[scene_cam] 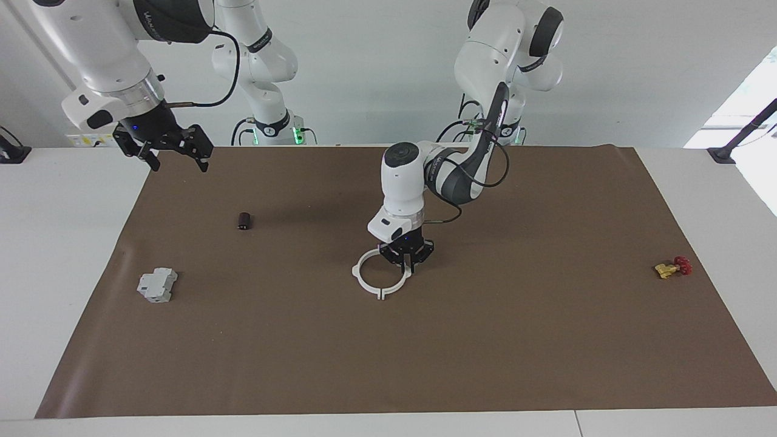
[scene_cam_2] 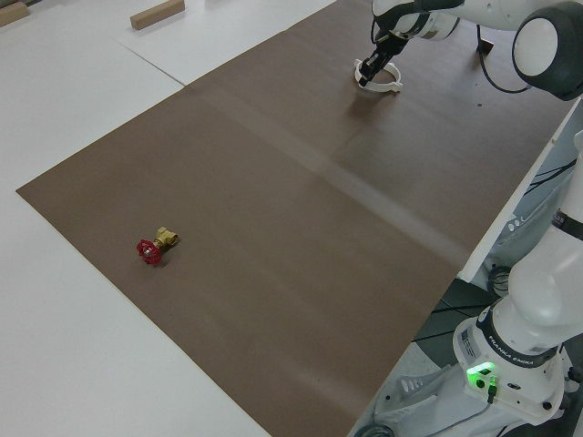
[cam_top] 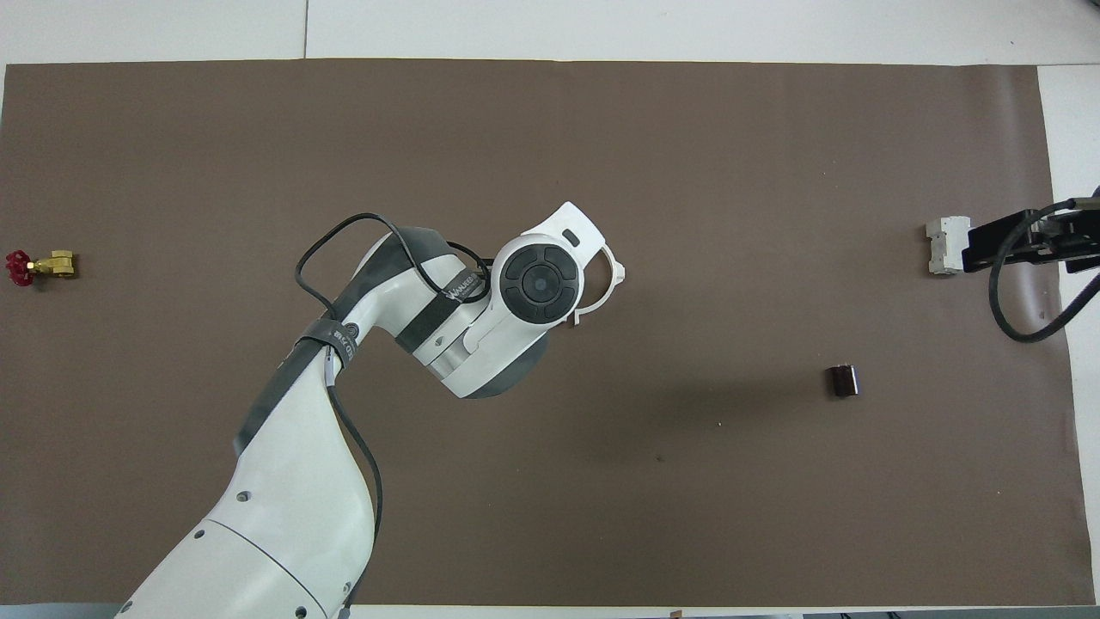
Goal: Assemble drain pipe with both arms
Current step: 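Press the held clamp half onto the first to close the ring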
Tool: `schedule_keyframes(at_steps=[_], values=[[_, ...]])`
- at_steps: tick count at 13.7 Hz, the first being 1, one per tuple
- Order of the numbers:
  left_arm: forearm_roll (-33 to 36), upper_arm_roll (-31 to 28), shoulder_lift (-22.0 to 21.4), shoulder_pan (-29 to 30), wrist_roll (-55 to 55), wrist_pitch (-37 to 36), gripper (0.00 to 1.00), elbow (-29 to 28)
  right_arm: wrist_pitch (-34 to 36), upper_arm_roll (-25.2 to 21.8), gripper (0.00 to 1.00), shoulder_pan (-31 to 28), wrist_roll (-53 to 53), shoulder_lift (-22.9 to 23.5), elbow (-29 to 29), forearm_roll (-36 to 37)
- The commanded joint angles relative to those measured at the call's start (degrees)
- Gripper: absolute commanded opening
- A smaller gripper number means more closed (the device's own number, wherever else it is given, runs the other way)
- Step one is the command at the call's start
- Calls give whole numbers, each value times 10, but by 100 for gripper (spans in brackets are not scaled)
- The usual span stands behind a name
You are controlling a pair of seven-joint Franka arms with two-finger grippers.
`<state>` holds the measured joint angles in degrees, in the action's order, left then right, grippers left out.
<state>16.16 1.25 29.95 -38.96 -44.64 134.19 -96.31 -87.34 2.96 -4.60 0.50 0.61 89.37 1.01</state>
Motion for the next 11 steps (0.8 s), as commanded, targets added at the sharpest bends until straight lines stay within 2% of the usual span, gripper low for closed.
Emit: schedule_keyframes(at_steps=[1, 11], values=[[-3, -5, -4, -5, -10, 7, 0, -10, 3, 2, 100, -3, -16, 0, -2, -6], [-15, -5, -5, -14, -19, 10, 0, -11, 5, 2, 100, -2, -16, 0, -2, -6]])
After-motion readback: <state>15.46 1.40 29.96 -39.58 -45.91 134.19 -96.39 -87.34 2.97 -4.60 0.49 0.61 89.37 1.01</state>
